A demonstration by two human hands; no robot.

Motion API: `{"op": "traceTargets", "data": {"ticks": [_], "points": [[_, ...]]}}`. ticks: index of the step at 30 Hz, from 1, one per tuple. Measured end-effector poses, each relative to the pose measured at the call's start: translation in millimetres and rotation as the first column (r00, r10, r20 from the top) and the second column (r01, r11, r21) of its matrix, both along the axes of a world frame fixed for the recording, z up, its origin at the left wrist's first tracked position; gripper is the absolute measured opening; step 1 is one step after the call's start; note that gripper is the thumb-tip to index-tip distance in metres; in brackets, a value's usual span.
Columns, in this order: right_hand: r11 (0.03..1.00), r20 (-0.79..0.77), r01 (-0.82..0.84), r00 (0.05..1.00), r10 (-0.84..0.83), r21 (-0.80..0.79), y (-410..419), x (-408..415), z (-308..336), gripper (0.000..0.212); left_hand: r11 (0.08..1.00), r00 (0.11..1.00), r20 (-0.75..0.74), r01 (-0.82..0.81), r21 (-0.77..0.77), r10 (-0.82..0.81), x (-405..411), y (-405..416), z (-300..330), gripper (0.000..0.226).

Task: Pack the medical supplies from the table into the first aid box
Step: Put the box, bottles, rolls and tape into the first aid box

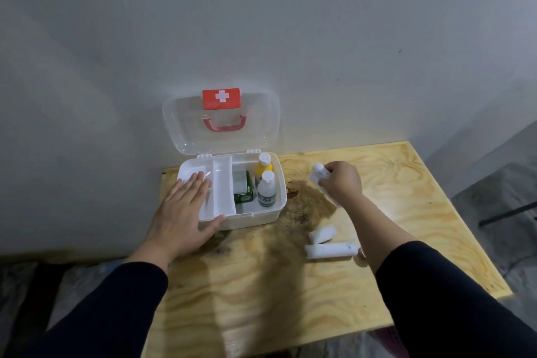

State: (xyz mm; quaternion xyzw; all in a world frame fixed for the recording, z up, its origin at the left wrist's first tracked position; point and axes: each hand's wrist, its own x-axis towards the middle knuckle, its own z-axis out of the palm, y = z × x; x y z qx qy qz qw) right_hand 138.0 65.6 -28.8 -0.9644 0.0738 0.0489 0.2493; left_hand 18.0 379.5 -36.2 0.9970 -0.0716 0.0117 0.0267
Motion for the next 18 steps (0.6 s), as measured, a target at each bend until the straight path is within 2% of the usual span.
{"op": "traceTargets", "data": {"ticks": [4,6,7,10,13,15,18], "points": [[0.973,0.184,0.016,0.981,-0.059,0.23,16,-6,52,0.021,1.0,1.0,-0.018,-0.007,-0.021,0.006,-1,-1,1,0.097],[0.93,0.246,-0.032,0.967,-0.063,0.365,32,-14,86,0.011,1.0,1.0,-0.027,-0.006,-0.009,0.006,-1,-1,3,0.098],[0.901,0.265,-0.065,0.963,-0.057,0.429,41,-21,102,0.004,1.0,0.999,-0.034,-0.006,0.001,0.006,0,-2,4,0.098],[0.76,0.237,-0.136,0.971,-0.024,0.636,74,-45,132,0.025,0.999,0.998,-0.065,0.003,0.036,-0.001,1,-3,10,0.097],[0.72,0.217,-0.19,0.975,0.055,0.668,108,-66,122,0.027,1.0,0.997,-0.082,0.013,0.027,-0.011,2,-4,14,0.102],[0.738,0.228,-0.209,0.971,0.076,0.641,128,-77,104,0.025,1.0,0.995,-0.095,0.012,0.011,-0.011,1,-5,16,0.102],[0.797,0.277,-0.202,0.96,0.046,0.569,147,-87,79,0.014,0.998,0.998,-0.059,-0.034,-0.06,0.03,-5,-9,20,0.092]]}}
